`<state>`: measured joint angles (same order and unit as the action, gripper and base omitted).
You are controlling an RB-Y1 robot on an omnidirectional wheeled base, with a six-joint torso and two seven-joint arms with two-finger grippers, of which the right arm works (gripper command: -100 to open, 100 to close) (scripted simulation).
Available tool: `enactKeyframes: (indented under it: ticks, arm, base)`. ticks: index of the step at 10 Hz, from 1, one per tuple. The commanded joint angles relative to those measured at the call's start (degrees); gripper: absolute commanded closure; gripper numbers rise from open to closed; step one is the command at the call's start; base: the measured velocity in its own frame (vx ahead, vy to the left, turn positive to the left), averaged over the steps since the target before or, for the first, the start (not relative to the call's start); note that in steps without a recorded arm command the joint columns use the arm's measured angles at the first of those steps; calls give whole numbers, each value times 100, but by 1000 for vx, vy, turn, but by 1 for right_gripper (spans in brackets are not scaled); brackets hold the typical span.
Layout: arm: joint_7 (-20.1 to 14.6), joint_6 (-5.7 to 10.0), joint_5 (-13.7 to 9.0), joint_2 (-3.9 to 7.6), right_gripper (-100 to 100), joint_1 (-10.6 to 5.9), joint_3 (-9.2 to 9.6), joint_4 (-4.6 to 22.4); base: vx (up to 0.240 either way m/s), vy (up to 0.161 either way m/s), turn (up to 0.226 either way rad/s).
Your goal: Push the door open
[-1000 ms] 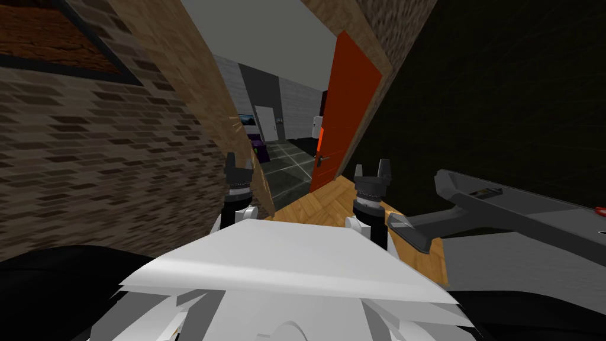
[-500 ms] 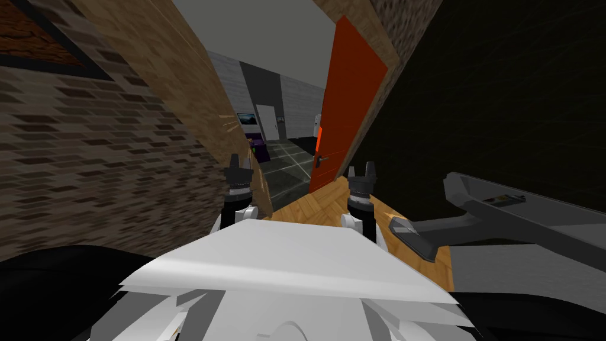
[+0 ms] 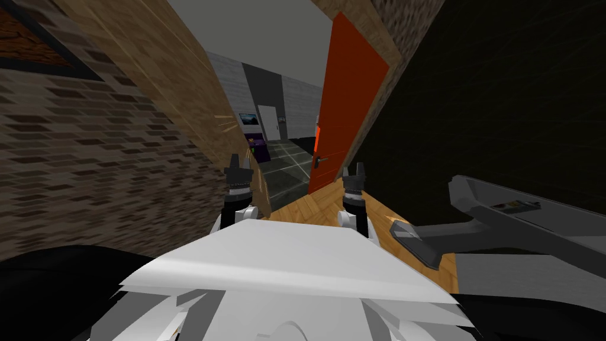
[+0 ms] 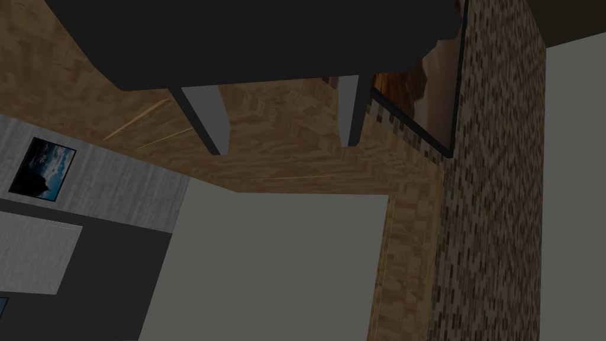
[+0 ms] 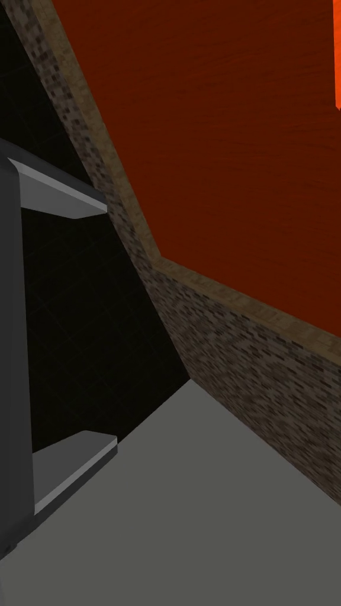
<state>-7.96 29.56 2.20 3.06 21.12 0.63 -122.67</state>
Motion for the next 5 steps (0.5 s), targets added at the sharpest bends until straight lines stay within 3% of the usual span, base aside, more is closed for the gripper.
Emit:
enactKeyframes:
  ticks: [1,4,5]
  arm:
    - [-10,31,-14,25,-100,-132,-4,248]
    - [-8,30,-26,54,-100,-474,40,760]
    - [-8,30,-26,54,-100,-474,40,832]
  base:
    - [15,-59,23]
    - [41,-91,62]
    - [49,-66,24]
